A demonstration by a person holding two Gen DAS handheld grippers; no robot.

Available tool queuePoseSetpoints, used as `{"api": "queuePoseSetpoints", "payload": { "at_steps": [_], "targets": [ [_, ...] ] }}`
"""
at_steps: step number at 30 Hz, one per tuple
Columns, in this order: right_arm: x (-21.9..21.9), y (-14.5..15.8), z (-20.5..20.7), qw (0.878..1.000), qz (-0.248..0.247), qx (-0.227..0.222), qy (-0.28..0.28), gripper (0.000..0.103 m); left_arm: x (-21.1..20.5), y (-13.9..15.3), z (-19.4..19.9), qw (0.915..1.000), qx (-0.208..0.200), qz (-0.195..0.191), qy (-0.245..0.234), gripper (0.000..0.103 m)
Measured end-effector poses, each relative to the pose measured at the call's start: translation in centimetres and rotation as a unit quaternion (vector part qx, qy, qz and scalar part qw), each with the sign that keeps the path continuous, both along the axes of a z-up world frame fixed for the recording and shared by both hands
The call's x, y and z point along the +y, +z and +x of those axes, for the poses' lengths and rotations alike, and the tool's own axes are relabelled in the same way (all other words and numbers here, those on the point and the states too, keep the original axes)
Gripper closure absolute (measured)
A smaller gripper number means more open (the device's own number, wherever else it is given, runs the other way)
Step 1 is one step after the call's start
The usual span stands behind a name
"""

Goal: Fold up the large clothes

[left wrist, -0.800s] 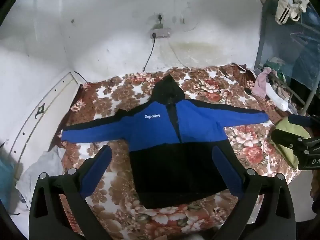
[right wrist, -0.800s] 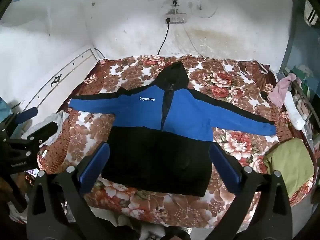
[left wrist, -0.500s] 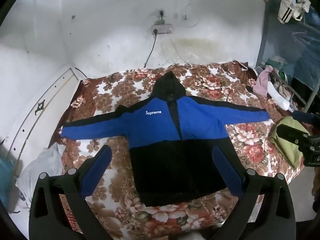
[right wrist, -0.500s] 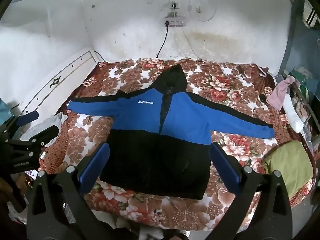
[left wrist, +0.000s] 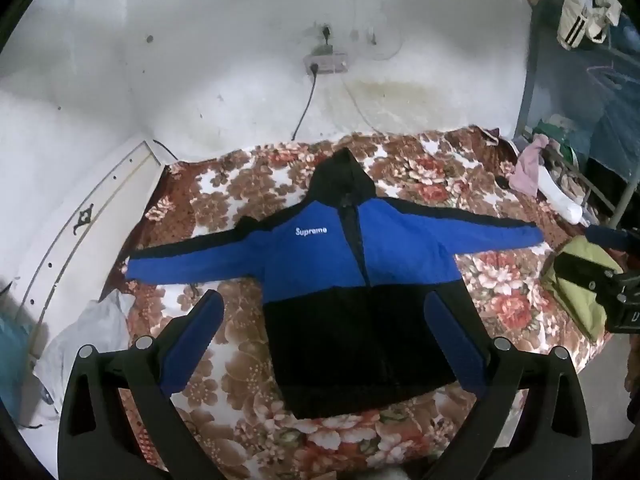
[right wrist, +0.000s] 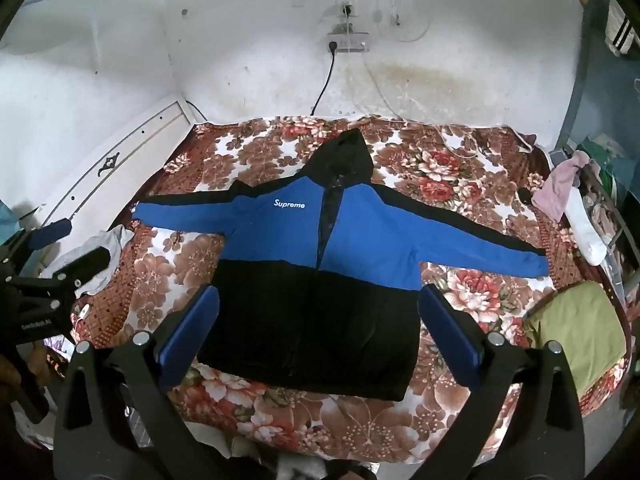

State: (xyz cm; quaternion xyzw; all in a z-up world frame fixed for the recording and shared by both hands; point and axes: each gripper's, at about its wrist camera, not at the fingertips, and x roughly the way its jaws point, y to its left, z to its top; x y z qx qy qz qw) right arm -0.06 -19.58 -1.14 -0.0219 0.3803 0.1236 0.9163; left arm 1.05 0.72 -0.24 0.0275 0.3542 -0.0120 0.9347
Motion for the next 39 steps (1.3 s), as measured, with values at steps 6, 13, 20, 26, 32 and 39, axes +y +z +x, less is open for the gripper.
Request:
{"api": "queuePoseSetpoints", "payload": {
  "at_steps": [6,13,20,26,32,39],
  "targets": [
    [-0.8,-0.3,0.6,1.0,0.004,0.013,0.008,0.005,-0.1,-0.1,-0.1,1.0,0.002,0.003,0.0,0.005],
    [-0.3,-0.5,0.1,1.0,0.004,0.014,0.01,0.005,-0.3,-0.3,-0.1,1.0,0.004,0.005,0.0,0.005],
    [-0.4,-0.2,0.4,1.0,0.006,0.008,0.008,0.005,-0.5,-0.5,-0.2,0.9999,0.004,0.012,-0.01,0.005],
    [-0.3,-0.4,0.4,1.0,0.004,0.009,0.012,0.005,-0.6,-0.4,-0.4,0.9998,-0.003,0.019,-0.011,0.005],
    [-0.2,-0.3,0.4,1.0,0.008,0.012,0.005,0.005,-0.3,-0.3,-0.6,0.9998,0.0,0.017,-0.008,0.005],
    [-0.2,0.0,0.5,1.0,0.006,0.013,0.001,0.005,0.1,0.1,0.0,0.9998,0.005,0.013,-0.014,0.005]
  ]
}}
